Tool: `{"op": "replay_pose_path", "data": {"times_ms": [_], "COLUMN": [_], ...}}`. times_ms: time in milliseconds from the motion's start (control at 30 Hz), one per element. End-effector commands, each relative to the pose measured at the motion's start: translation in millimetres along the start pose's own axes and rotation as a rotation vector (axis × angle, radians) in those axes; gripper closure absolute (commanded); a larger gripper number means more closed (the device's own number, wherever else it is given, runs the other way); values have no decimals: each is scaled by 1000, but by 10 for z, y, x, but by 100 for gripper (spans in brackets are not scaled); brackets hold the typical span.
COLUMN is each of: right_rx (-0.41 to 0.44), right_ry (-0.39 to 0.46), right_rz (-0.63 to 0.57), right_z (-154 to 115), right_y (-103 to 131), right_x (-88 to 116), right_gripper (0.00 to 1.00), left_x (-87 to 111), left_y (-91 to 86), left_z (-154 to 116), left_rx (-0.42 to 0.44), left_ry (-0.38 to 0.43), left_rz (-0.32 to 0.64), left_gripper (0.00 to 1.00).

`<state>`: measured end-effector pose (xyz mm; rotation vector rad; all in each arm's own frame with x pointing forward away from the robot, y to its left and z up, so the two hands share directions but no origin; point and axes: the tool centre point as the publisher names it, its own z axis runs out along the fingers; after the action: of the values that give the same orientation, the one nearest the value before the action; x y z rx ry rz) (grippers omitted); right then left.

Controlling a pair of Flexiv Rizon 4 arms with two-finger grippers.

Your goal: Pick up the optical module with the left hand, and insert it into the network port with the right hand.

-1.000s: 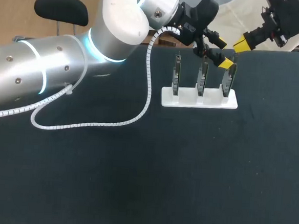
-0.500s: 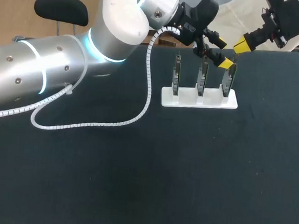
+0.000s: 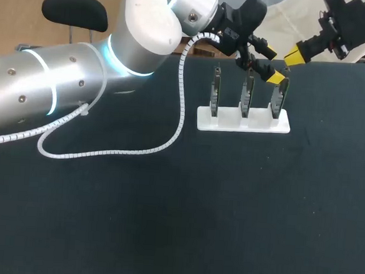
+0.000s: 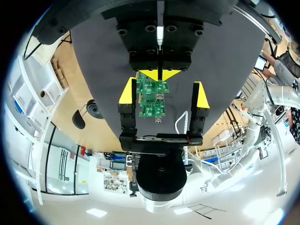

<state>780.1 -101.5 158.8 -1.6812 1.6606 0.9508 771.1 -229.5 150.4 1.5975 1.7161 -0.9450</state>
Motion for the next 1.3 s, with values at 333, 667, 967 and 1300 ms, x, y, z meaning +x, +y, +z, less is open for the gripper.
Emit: {"op": "replay_pose_path", "data": {"times_ms": [333, 667, 967, 1300], "right_rx": [-6, -10, -15, -9], "right_ry": [-2, 11, 8, -3], "right_rz": [14, 13, 15, 29], "right_z": [54, 55, 69, 83], "right_y": [-33, -30, -11, 1], "right_x": [63, 98, 107, 128], "right_gripper": [100, 100, 100, 100], "left_x": [-10, -10, -10, -10], "left_y": [14, 14, 14, 14], "left_z": [4, 4, 4, 4], "left_rx": [2, 2, 2, 2], "left_ry": [5, 5, 5, 5], "left_rz": [-2, -2, -2, -2], "left_gripper": [0, 0, 0, 0]}}
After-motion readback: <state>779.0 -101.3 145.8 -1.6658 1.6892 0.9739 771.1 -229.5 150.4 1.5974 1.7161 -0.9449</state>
